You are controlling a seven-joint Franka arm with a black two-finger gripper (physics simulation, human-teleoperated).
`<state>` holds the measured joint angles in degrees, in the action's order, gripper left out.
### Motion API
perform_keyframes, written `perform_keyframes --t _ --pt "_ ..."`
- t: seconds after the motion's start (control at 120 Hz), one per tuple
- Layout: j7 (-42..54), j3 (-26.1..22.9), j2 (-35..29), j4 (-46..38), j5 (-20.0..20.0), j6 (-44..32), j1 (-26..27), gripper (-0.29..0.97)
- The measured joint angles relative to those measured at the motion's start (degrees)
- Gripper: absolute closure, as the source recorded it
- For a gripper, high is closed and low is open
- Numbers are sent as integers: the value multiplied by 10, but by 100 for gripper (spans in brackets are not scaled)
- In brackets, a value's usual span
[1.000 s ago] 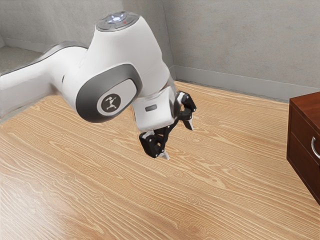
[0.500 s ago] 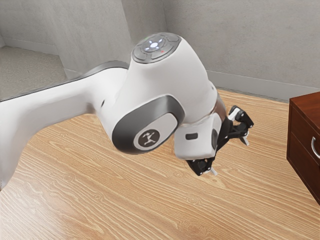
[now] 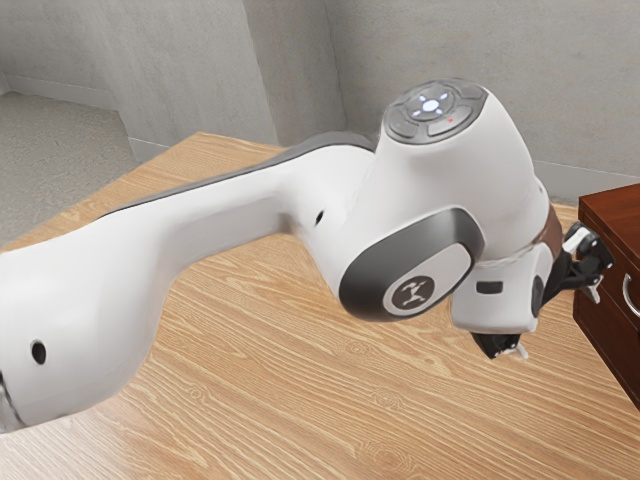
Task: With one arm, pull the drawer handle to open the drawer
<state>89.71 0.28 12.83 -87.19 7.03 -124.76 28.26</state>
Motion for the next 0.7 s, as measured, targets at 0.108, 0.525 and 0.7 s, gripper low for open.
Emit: perform_keyframes --t 0.108,0.525,0.7 --pt "4 0 17 26 0 -1 6 0" --pt "12 -6 79 83 0 -1 7 0" --pt "14 -6 87 88 1 -5 6 0"
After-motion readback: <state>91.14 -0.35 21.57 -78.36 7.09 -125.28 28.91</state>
